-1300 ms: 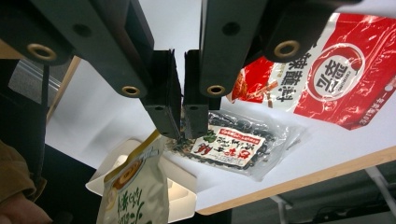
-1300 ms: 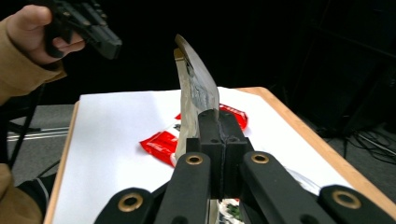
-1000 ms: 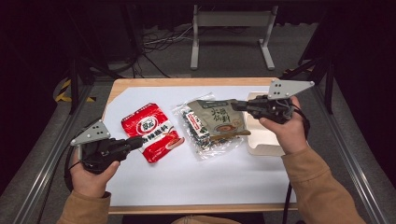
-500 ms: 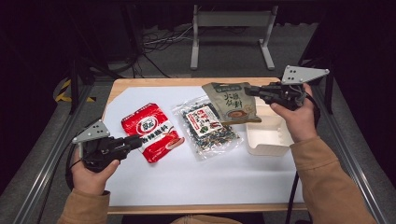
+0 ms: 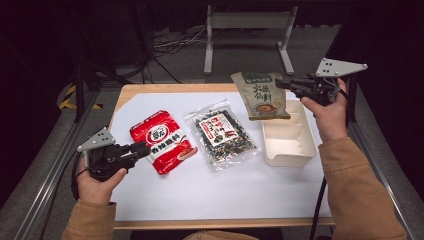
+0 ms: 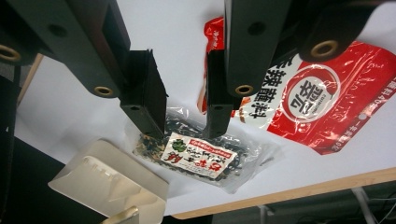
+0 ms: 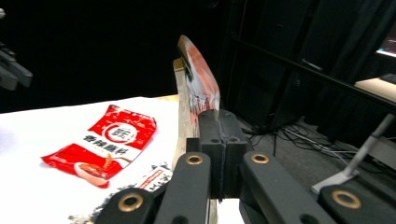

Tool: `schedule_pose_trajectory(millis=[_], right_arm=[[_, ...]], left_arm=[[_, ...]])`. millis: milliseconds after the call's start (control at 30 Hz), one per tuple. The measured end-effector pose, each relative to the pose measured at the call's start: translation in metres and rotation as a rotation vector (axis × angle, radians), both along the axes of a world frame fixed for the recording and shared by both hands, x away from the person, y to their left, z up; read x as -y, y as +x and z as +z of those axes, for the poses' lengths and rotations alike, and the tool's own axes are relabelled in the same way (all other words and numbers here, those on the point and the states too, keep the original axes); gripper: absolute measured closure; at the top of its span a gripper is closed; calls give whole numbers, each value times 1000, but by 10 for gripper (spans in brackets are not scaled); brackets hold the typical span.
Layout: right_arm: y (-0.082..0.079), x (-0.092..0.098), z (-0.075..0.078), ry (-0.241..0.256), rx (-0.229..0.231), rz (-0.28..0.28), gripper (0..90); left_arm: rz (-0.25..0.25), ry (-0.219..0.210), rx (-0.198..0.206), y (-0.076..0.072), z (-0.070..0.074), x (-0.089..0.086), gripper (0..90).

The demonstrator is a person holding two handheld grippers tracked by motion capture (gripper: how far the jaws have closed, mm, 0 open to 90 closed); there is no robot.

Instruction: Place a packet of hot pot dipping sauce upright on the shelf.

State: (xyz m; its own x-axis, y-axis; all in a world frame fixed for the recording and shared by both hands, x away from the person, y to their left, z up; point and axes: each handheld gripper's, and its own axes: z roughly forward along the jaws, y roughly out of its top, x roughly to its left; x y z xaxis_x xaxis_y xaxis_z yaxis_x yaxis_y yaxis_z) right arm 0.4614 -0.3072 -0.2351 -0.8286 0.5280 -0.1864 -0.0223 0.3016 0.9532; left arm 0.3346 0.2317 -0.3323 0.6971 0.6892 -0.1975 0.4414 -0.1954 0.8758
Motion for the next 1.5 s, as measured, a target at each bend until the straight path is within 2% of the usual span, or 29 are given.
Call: schedule_pose_trajectory(millis=[167,267,333,533,733,900,1200,1500], right_arm=[[8,10,0,-14,4,-30,900],[13,16,-1,-13,1,-44,900],[17,21,-3,-5,3,-51,900],[26,33,-7,10,8,-68,900],[38,45,-12,25,15,-95,900],[44,50,-17,21,12,-110,900],[62,61,-34,19,-26,-156,900],[73,61,-48,6,-41,-163,900]], left_arm=[[12,16,13,1,-4,-2,681],[9,58,30,1,-6,-2,700],[11,71,31,0,-7,-2,696],[25,72,26,-1,-10,-5,668],[31,71,3,-3,-14,-7,659],[35,76,3,-4,-16,-9,655],[31,91,-27,-7,-18,-10,663],[25,106,-36,-5,-22,-9,660]])
